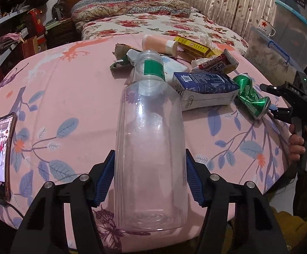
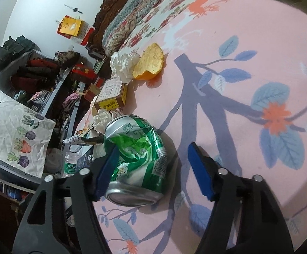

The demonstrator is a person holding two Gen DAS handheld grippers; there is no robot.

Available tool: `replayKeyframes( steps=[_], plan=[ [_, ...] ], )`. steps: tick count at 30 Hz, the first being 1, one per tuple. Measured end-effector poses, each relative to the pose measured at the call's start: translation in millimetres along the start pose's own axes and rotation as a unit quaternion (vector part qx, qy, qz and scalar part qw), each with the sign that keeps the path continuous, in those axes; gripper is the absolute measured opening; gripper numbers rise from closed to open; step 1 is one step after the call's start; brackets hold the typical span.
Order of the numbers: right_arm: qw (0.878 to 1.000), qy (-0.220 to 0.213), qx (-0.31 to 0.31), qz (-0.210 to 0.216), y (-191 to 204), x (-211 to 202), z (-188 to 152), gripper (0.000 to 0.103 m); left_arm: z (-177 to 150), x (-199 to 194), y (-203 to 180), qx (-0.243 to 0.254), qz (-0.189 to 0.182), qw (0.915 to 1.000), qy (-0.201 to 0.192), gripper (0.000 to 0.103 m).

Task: Collect trash
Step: 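Lift the bottle with the left tool while the right tool lifts the green can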

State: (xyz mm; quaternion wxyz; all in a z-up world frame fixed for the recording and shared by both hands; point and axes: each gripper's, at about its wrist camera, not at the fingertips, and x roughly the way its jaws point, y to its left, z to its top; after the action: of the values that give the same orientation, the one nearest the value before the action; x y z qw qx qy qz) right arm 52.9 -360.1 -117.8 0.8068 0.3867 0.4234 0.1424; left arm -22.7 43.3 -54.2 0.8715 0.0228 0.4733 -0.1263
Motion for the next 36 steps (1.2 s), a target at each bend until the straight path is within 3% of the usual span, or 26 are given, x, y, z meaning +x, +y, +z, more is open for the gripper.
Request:
replayKeyframes(
  steps=[7, 10, 14, 20, 26, 29, 36],
  plan=[
    [1.0, 0.026, -0.012, 0.011, 9, 12, 1, 0.064, 0, -15, 10, -0.017, -0.026, 0.9994, -0.014, 0.058],
    [0.999, 0.047, -0.007, 0.026, 11, 20, -5, 0.051, 2, -21, 12, -0.023, -0.043, 0.9986, -0.02, 0.058],
    [0.997, 0.063, -0.001, 0.043, 15, 20, -17, 0.044, 4, -28, 8, -0.017, -0.065, 0.9973, -0.031, 0.058],
    [0.993, 0.086, 0.002, 0.086, 18, 19, -37, 0.047, 8, -24, -6, -0.002, -0.08, 0.9965, -0.026, 0.059],
    [0.988, 0.106, 0.006, 0.114, 18, 29, -37, 0.044, 13, -29, -16, 0.005, -0.088, 0.9956, -0.032, 0.059],
    [0.983, 0.105, 0.026, 0.145, 10, 30, -36, 0.03, 15, -35, -22, 0.01, -0.087, 0.9954, -0.037, 0.059],
    [0.982, 0.077, 0.063, 0.162, -11, 16, -35, 0.026, 34, -41, -38, 0.027, -0.1, 0.9937, -0.045, 0.059]
  ],
)
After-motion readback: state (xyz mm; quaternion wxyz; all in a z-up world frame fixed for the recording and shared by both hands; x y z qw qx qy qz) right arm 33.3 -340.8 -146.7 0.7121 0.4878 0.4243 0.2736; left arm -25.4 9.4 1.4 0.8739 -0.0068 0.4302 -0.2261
